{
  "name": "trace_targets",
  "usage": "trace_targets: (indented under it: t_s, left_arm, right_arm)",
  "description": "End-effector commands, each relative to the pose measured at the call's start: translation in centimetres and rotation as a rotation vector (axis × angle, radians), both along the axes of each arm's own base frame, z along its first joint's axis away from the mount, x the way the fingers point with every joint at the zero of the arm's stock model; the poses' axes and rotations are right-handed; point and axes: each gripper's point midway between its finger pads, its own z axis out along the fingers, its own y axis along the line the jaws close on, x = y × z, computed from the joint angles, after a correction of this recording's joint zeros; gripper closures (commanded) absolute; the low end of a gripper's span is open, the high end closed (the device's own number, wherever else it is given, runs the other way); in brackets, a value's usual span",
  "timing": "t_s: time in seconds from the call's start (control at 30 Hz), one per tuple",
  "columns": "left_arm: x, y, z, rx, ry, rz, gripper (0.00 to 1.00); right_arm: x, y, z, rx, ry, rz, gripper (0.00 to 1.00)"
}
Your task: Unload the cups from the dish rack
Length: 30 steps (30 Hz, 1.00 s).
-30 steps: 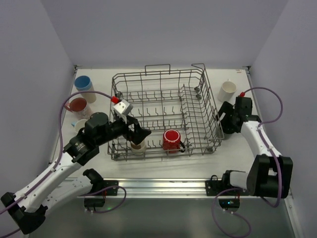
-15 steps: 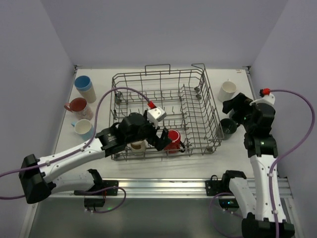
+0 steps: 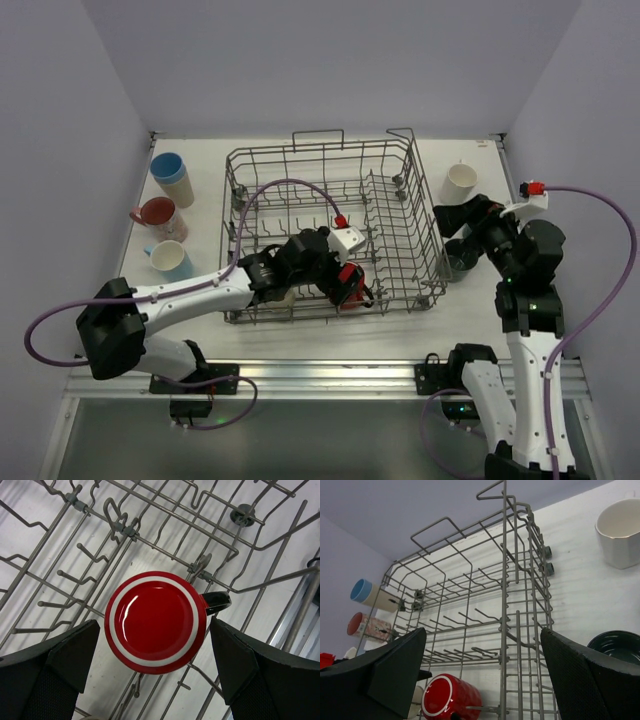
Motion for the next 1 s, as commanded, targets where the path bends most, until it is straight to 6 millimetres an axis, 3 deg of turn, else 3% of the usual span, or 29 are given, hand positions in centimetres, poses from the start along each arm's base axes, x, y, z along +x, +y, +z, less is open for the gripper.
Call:
trace_targets:
  t_s: [0.0,0.37,0.67,0.97]
  left_arm:
    - [1.2,-1.2,1.2,-0.023,-0.069,-0.01,0.0]
    - [0.8,-2.3,-1.2,0.003,-0.003,-0.053,0.0]
    - [1.0,-1.6,-2.3,-0.009,0.084,-0.031,0.0]
    - [1.8,-0.5,-3.2,0.024,0.199,-0.018,0.09]
  right_arm:
    - [0.1,1.5,0.4,0.016,-0.025,0.088,0.01]
    - [0.1,1.7,0.3,0.005,-0.022,0.095,0.01]
    - [0.2,2.3,0.5,0.011,-0.012,0.117,0.01]
    - [0.3,2.7,0.9,0.011,-0.009,0.128,0.01]
